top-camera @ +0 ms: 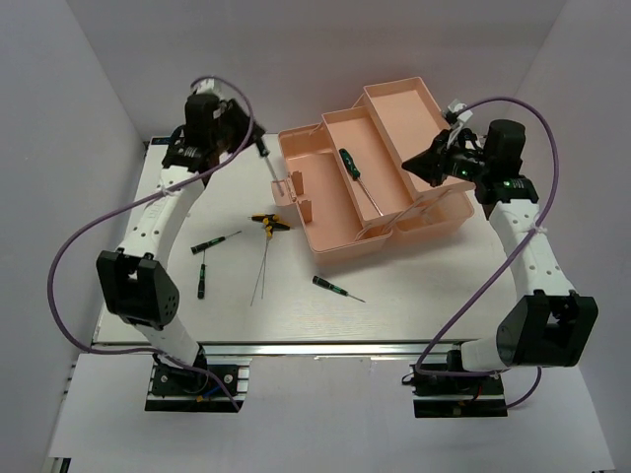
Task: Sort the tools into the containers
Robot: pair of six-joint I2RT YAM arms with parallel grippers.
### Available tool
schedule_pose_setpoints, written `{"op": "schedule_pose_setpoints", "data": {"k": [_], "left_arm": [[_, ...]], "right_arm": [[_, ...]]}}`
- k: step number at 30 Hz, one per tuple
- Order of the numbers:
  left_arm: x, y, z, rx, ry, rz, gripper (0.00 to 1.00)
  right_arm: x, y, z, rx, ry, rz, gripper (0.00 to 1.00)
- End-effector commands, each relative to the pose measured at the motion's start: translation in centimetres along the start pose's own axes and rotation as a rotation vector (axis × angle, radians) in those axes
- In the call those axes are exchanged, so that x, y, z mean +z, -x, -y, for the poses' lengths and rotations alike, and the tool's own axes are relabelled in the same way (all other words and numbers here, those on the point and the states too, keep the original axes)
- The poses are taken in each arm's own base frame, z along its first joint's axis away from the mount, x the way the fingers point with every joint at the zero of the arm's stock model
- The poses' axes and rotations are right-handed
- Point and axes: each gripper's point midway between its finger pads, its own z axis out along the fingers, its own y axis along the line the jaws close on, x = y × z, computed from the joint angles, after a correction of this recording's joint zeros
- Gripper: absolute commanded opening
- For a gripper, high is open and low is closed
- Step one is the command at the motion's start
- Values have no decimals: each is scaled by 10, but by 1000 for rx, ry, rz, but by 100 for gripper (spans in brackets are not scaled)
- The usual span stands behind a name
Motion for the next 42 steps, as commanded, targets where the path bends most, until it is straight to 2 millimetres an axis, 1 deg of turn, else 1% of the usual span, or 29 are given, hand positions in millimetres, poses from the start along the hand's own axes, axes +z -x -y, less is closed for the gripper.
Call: {"op": "schedule_pose_setpoints", "data": {"k": [1, 2, 3, 5, 6, 8, 10, 13, 16, 17, 19, 20, 21, 23, 24, 26, 27, 29, 30, 32, 33, 34, 35, 36, 37, 39, 40, 41, 42], "left_arm": [[-19, 21, 142, -35, -434, 17, 0], [-14, 18, 162, -40, -480, -3, 0], [18, -6, 170, -54, -493, -80, 0], [32, -21, 207, -86, -558, -123, 0], [52, -21, 222, -98, -585, -117, 0], [64, -27, 243, -132, -610, -116, 0], [83, -29, 247, -181, -610, -83, 0], [101, -51, 243, -207, -562, -81, 0], [107, -70, 244, -200, -526, -102, 0], [108, -74, 245, -197, -521, -108, 7], [109, -77, 243, -195, -509, -115, 22], [106, -76, 245, -195, -514, -114, 38], [105, -74, 246, -194, -518, -110, 46], [93, -60, 254, -190, -539, -89, 56], [87, -54, 258, -184, -550, -78, 62], [75, -43, 261, -168, -555, -58, 65], [60, -28, 265, -162, -560, -24, 65], [47, -18, 260, -118, -532, 0, 64], [31, -4, 253, -85, -504, 33, 61], [14, 7, 241, -44, -463, 60, 51], [19, -3, 217, -22, -383, 46, 38], [-15, 12, 208, 10, -366, 75, 14], [-24, 17, 188, 16, -318, 88, 6], [-13, -18, 144, 36, -212, 18, 2], [-54, 6, 126, 24, -201, 86, 1], [-74, -6, 79, 13, -139, 87, 11], [-70, -39, 21, -17, -27, 18, 21], [-104, -33, 9, -38, -28, 65, 43], [-114, -43, -11, -54, 9, 59, 50]], "right_arm": [[-5, 13, -12, -16, 37, 56, 0], [-5, 13, -12, -14, 31, 57, 0], [-6, 12, -13, -8, 28, 59, 0], [-7, 11, -13, 2, 19, 58, 0], [-8, 10, -14, 11, 16, 58, 0], [-10, 9, -14, 14, 5, 58, 0], [-14, 5, -16, 10, -7, 56, 0], [-17, 1, -20, -3, -15, 52, 3], [-19, -2, -22, -11, -6, 43, 29], [-19, -3, -25, -28, 13, 40, 45], [-19, -4, -29, -59, 45, 34, 62], [-19, -9, -35, -98, 92, 23, 77], [-20, -10, -40, -123, 124, 21, 83], [-22, -18, -57, -143, 226, 6, 84], [-22, -21, -61, -228, 258, 6, 83], [-18, -30, -77, -292, 321, -15, 79], [-18, -43, -84, -348, 349, -46, 78], [-12, -59, -104, -419, 392, -99, 72], [-8, -75, -118, -452, 431, -135, 71], [-5, -87, -133, -486, 457, -165, 64], [-3, -98, -140, -493, 470, -190, 60], [3, -109, -152, -518, 483, -235, 54], [5, -117, -159, -527, 492, -259, 48], [7, -136, -166, -525, 502, -308, 46], [13, -151, -177, -581, 502, -368, 45], [19, -179, -183, -629, 490, -442, 48], [28, -199, -183, -686, 439, -488, 50], [31, -213, -184, -671, 424, -531, 55], [33, -223, -186, -674, 417, -561, 57]]}}
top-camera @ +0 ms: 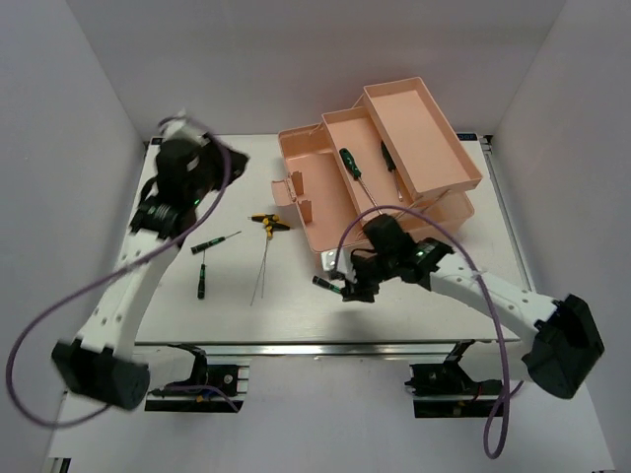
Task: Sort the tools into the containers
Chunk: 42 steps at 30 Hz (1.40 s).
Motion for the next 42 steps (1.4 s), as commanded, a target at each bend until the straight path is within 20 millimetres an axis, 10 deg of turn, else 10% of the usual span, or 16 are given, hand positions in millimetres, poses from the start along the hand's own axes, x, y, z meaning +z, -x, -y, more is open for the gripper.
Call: {"op": "schedule_pose_setpoints", "data": {"k": [1, 9, 21, 30, 36, 42], "left_arm": [[-44, -59, -109, -25, 278, -99, 56], [-127, -115, -168, -142, 450, -63, 70], [-156, -132, -206, -38, 612, -101, 77], [-157, -140, -228, 11, 719, -143, 73], [-144, -152, -239, 26, 774, -218, 73], [-132, -171, -249, 43, 791, -310, 74]], "right_arm": [[20, -37, 14, -15, -144, -216, 58], [68, -66, 31, 144, -197, -347, 64], [102, -101, 37, 243, -196, -439, 58], [104, -112, 10, 257, -78, -464, 4], [79, -48, -17, 140, 133, -270, 0], [34, 84, 10, 73, 136, 76, 0]]}}
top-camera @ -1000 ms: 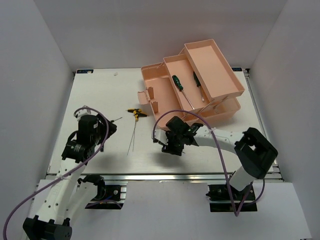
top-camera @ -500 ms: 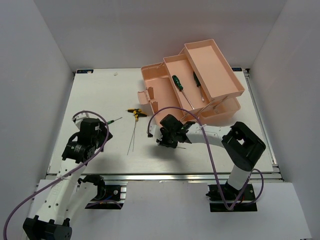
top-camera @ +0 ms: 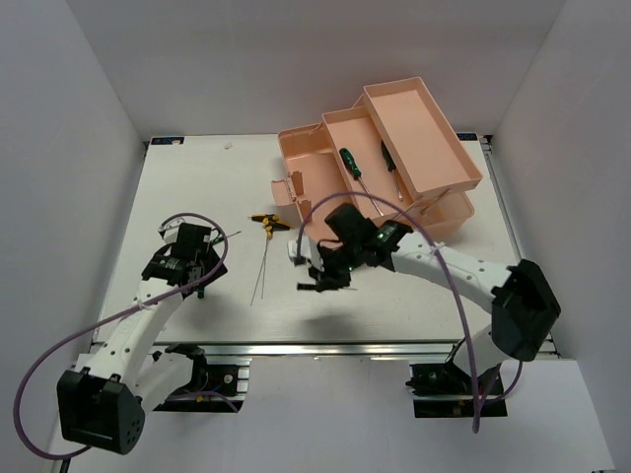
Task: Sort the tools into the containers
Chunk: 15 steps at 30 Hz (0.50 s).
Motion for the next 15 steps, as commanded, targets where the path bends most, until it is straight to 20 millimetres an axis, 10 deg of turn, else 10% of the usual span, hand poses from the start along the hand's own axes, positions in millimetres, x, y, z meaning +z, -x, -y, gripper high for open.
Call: {"op": "schedule_pose_setpoints", "data": {"k": [1, 4, 7, 12, 15], "left_arm": [[8, 2, 7, 25, -15, -6, 75], [18, -5, 7, 56, 8, -37, 77], [24, -5, 8, 83, 16, -45, 77], [33, -2, 6, 132, 43, -49, 78], [39, -3, 3, 150, 71, -56, 77]], "right_arm": [[-49, 94, 8, -9, 7, 261, 0], [-83, 135, 66, 233, -127, 387, 0], [-111, 133, 146, 448, -347, 414, 0], [-136, 77, 249, 701, -740, 334, 0], [-136, 52, 269, 763, -865, 267, 0]]}}
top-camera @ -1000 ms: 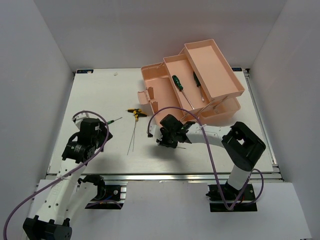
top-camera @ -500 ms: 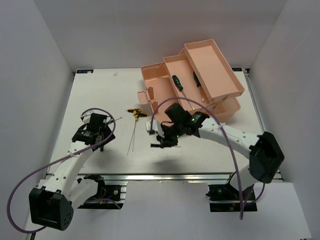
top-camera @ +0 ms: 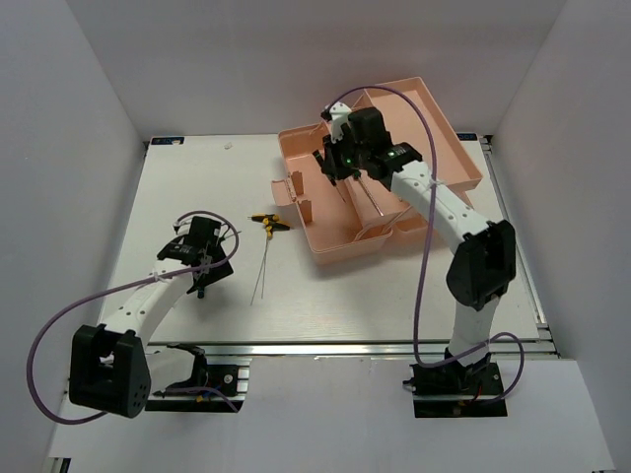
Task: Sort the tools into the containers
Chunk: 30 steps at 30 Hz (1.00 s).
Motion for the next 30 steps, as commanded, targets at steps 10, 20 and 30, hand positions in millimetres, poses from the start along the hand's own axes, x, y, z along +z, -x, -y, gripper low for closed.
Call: {"op": "schedule_pose_setpoints", "data": {"k": [10, 20, 30], "left_arm": [[30, 11, -10, 44, 74, 1, 75], [61, 27, -25, 81, 99, -126, 65], [79, 3, -11, 99, 16, -267, 26]], "right_arm": [[8, -38, 31, 73, -225, -47, 59], [-29, -5, 20, 80, -28, 75, 62], [-54, 2, 49, 138, -59, 131, 62]]}}
